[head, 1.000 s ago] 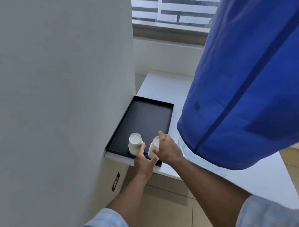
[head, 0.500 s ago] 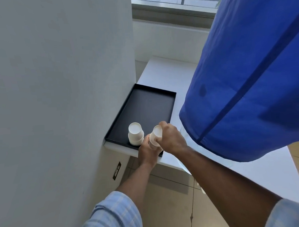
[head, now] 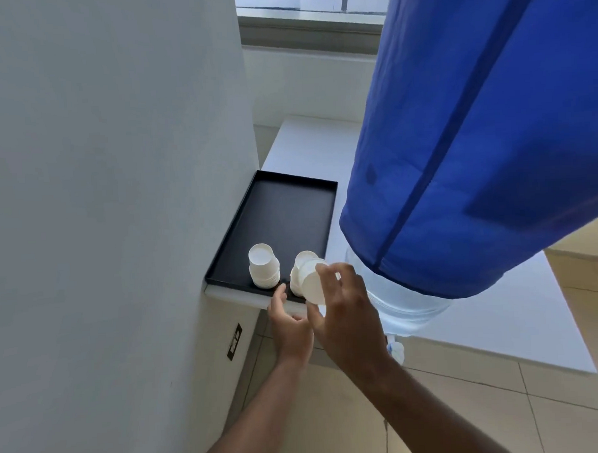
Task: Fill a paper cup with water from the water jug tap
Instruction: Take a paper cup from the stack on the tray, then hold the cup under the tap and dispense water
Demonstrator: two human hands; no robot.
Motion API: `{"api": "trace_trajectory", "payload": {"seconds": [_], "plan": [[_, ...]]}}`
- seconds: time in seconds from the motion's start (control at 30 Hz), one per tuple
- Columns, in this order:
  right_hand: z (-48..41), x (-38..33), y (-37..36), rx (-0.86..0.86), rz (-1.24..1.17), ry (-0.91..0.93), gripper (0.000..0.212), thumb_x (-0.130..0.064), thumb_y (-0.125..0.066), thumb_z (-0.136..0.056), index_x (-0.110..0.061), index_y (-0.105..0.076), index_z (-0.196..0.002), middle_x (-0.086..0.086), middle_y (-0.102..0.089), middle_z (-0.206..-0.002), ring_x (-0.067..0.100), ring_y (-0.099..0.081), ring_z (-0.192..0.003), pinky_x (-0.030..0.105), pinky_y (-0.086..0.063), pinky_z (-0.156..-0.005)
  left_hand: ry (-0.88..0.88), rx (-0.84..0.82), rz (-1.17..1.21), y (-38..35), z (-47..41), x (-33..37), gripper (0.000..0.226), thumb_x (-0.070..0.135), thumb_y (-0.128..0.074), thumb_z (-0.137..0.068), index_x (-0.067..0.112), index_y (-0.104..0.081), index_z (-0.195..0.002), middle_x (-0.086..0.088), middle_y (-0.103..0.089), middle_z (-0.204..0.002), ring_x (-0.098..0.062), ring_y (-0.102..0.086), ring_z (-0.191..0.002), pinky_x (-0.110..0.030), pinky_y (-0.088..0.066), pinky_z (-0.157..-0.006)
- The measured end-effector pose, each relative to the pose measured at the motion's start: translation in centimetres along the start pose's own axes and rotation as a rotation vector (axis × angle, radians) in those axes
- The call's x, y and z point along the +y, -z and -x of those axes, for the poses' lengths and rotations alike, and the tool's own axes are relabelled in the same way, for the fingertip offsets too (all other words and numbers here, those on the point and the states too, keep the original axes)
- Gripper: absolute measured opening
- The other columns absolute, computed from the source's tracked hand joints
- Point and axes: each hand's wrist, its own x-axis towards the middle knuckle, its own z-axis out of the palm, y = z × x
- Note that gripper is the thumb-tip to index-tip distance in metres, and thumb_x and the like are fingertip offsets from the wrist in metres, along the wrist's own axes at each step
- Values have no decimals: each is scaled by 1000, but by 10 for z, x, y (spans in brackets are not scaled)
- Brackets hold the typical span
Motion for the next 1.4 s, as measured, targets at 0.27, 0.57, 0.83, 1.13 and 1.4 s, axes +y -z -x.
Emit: {"api": "trace_trajectory", "payload": {"seconds": [0.27,0.57,0.83,1.13,1.4], "plan": [[71,12,-2,94,-670,-524,64,-33,-94,-68,-33,-54,-117,-11,-67,-107,8,-71,-92,28,-62,-77,258,-425,506,28,43,4,60,31,-64,-83,7,-61,-138,-16,-74,-117,-30,-66,-109,-47,-46,-102],[125,38,-22,-118,-655,-700,53,-26,-91,-68,-33,-59,-110,-17,-68,-99,-1,-65,-95,25,-56,-78,189,-335,205,29,56,-11,105,30,-89,-61,16,-46,-155,-12,-74,-130,-28,-74,-114,-45,-59,-98],[153,62,-37,-229,-584,-789,68,-63,-82,-56,-35,-62,-114,-15,-71,-102,8,-67,-95,37,-56,-85,37,-426,-234,-4,86,-26,103,27,-90,-60,24,-45,-153,-5,-70,-122,-17,-73,-110,-21,-61,-83],[165,121,-48,-399,-386,-905,63,-47,-82,-70,-22,-52,-119,-7,-64,-94,28,-69,-103,41,-49,-93,35,-537,-418,-41,82,-38,85,15,-89,-82,21,-47,-155,-5,-60,-144,-22,-58,-130,-31,-54,-102],[148,170,-66,-390,-400,-980,63,-29,-86,-60,-22,-56,-115,-2,-64,-112,26,-63,-105,40,-53,-88,-435,-570,-724,-79,67,-37,55,-1,-81,-81,16,-70,-132,3,-74,-129,-13,-68,-117,-32,-55,-105]]}}
